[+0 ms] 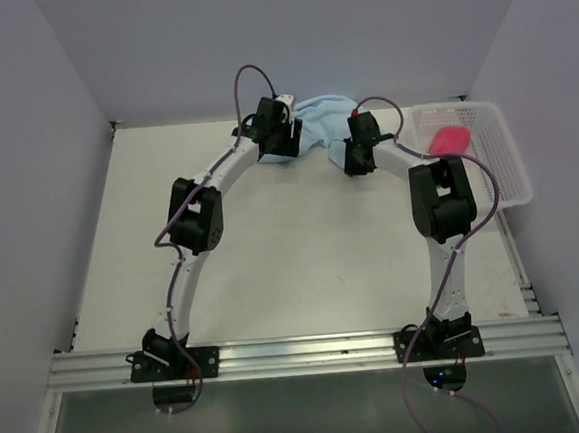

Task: Roll the towels
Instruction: Move the towel to the center of the board

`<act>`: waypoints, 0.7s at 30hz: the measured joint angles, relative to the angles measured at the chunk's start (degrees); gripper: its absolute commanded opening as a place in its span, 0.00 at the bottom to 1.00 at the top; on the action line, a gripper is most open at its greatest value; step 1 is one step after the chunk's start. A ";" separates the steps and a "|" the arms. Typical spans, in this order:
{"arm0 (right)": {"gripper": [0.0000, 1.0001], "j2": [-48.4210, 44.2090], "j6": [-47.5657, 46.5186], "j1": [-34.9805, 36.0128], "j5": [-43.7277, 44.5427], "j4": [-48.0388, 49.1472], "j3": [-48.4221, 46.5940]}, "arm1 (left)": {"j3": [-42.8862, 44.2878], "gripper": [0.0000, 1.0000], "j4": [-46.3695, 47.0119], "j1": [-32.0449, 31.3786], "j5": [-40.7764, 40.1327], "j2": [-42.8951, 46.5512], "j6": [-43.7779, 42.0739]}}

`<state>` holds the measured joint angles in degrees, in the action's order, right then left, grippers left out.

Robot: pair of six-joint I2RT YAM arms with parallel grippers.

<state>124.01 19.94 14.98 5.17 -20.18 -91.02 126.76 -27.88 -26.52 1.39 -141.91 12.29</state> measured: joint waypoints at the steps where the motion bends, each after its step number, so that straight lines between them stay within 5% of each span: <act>1: 0.01 -0.02 0.17 0.00 -0.37 0.00 0.04 | 0.66 0.70 0.04 0.00 -0.61 -0.26 -0.11; 12: 0.02 -0.02 2.23 0.00 -3.76 -0.04 0.04 | 2.62 0.61 0.85 0.11 -0.15 -5.33 -0.87; 21: 0.01 -0.02 2.99 0.00 -6.01 -0.37 0.04 | 2.32 0.17 1.86 1.46 1.38 -5.64 0.24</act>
<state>123.98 22.94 14.98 -0.84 -20.56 -90.98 129.08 -26.02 -25.06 2.76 -147.55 12.53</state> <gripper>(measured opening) 0.044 0.229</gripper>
